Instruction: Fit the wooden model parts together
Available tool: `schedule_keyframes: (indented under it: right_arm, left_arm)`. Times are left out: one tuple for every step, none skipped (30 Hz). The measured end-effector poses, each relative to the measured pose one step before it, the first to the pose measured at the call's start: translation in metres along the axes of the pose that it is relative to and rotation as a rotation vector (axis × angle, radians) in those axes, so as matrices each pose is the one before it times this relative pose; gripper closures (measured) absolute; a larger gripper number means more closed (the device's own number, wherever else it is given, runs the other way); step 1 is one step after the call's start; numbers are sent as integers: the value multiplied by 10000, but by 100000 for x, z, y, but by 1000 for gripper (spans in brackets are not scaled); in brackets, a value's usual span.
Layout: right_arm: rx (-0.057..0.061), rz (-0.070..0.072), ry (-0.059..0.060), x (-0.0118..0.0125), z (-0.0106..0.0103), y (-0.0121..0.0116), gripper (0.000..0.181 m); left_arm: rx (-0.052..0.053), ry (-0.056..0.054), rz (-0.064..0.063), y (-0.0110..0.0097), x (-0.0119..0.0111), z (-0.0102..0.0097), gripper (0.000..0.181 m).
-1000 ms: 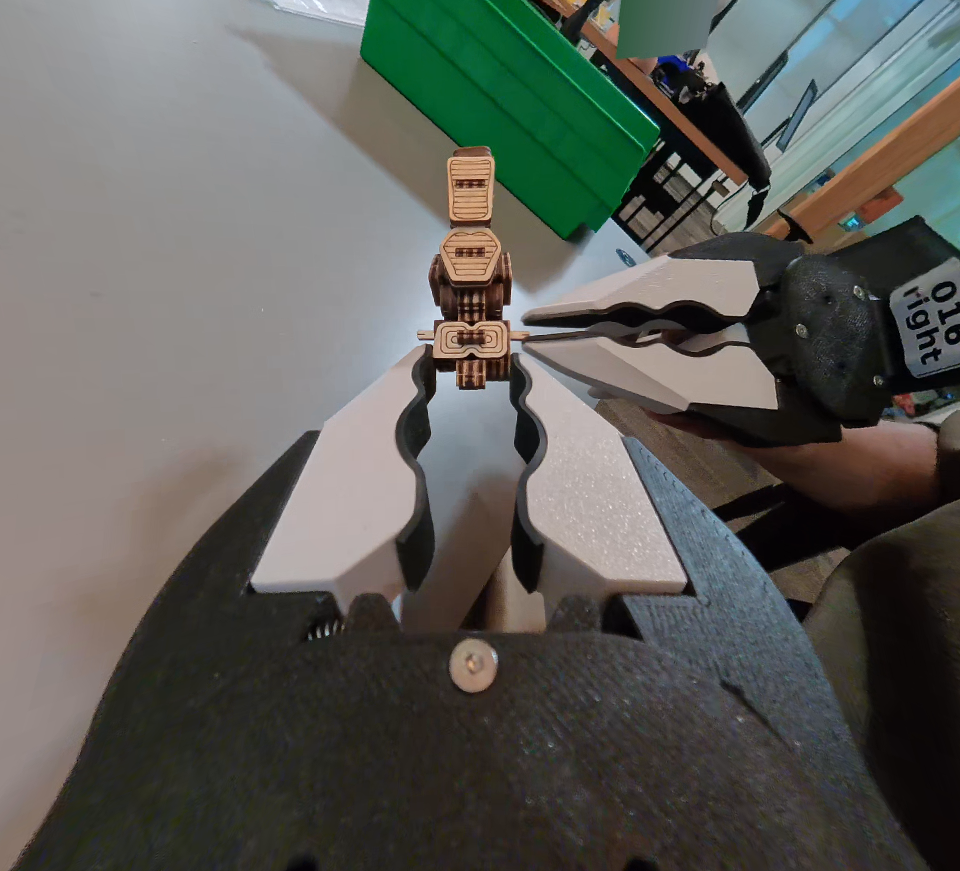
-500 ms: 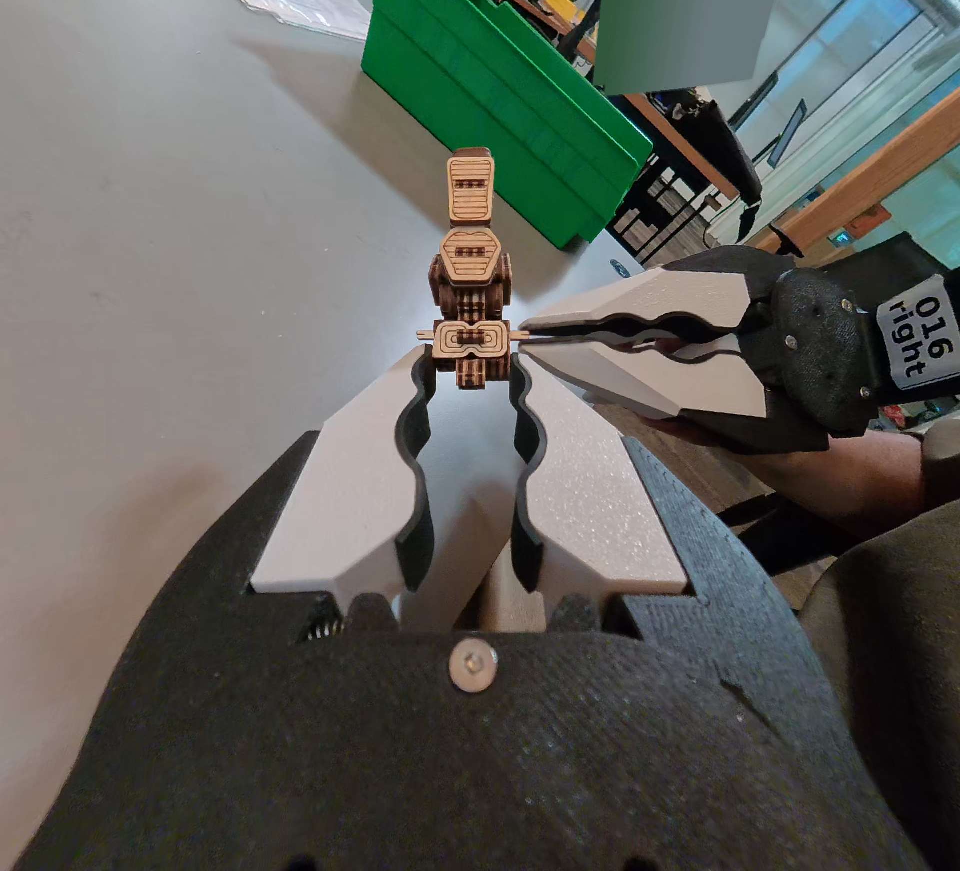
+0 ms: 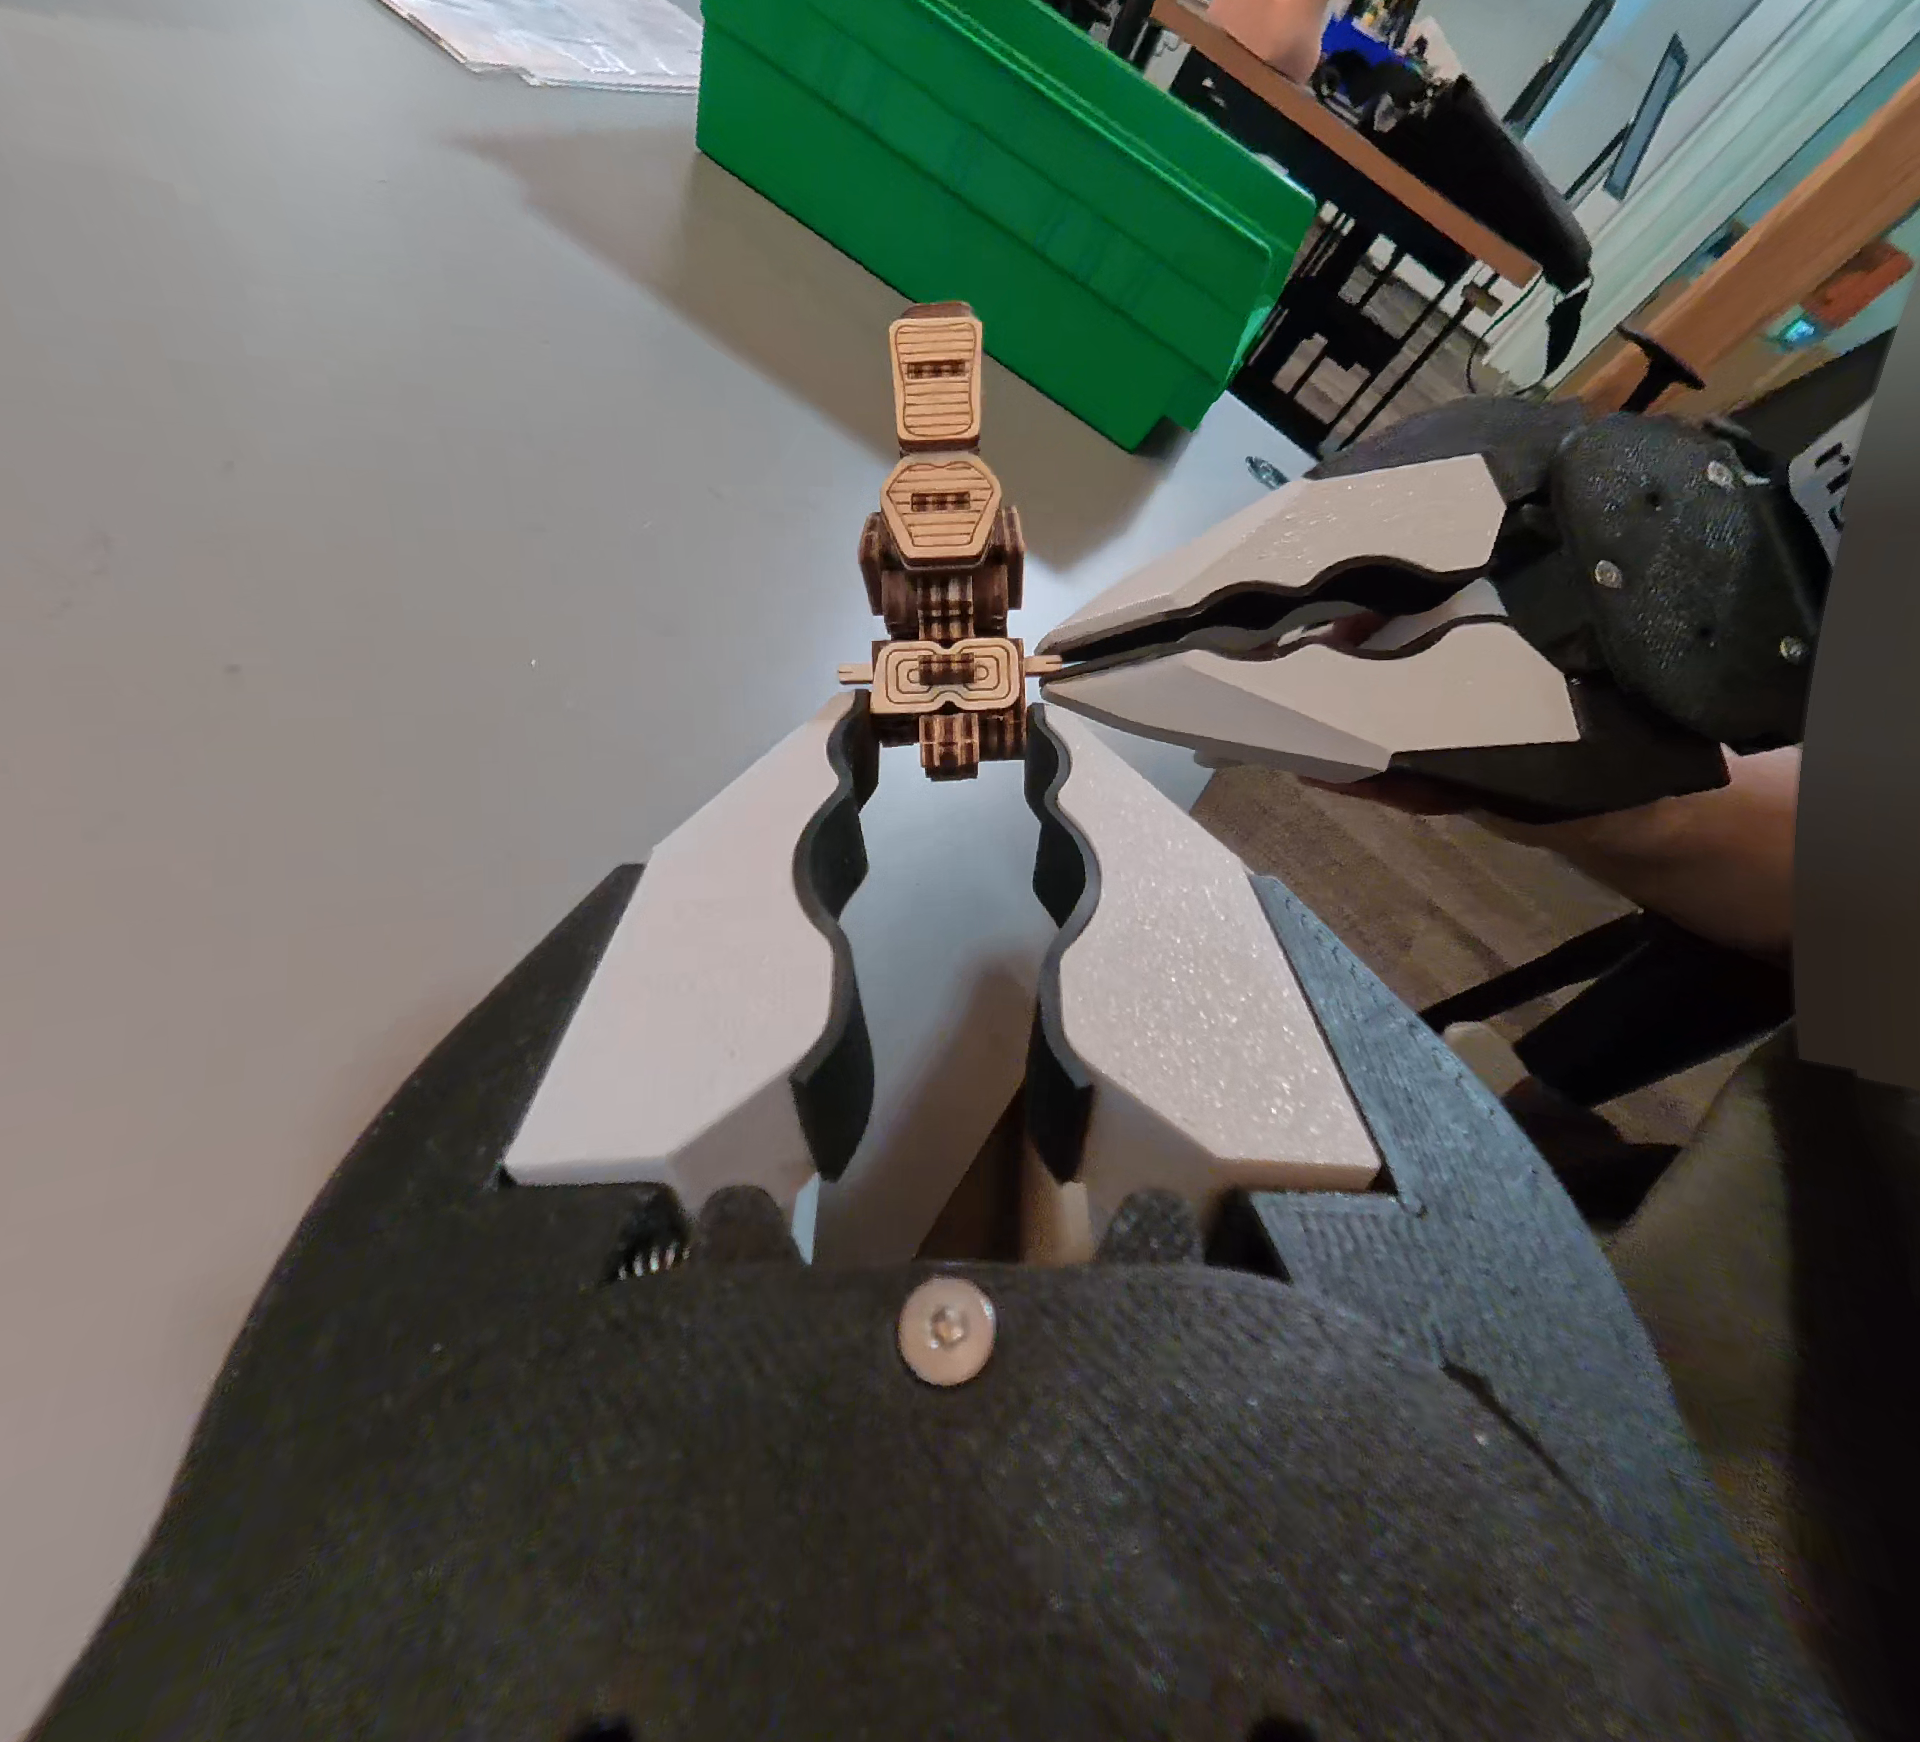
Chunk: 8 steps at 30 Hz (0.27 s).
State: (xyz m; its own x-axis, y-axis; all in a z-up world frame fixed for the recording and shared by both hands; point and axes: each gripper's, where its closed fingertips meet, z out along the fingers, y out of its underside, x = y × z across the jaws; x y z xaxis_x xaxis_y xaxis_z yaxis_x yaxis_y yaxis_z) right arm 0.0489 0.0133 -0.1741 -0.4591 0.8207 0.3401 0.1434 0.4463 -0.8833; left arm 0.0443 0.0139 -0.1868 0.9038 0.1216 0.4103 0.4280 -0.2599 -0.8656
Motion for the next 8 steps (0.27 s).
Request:
schedule_keyframes:
  right_arm:
    - [31, 23, -9, -12, -34, -50, 180]
    - [36, 5, 9, 7, -35, -74, 180]
    - [26, -3, 9, 2, -26, -71, 180]
    - [8, -2, -2, -20, -11, -35, 180]
    - [4, 8, -13, -21, 0, -15, 180]
    - [-7, 20, -22, -32, 0, 13, 180]
    - [-10, 20, -5, -11, 2, 25, 180]
    - [-19, 3, 41, 58, 20, 26, 180]
  left_arm:
    - [-11, -3, 81, -28, 48, -34, 155]
    - [24, 31, -18, -55, 44, -40, 155]
    - [7, 49, -45, 9, 47, -25, 155]
    - [-6, 37, -33, 50, 33, -19, 155]
    - [1, 3, 22, 38, 15, -12, 155]
    - [-47, -44, 114, 66, -10, 14, 155]
    - [-56, -67, 133, 57, -25, 39, 155]
    - [15, -71, 15, -55, -50, 56, 155]
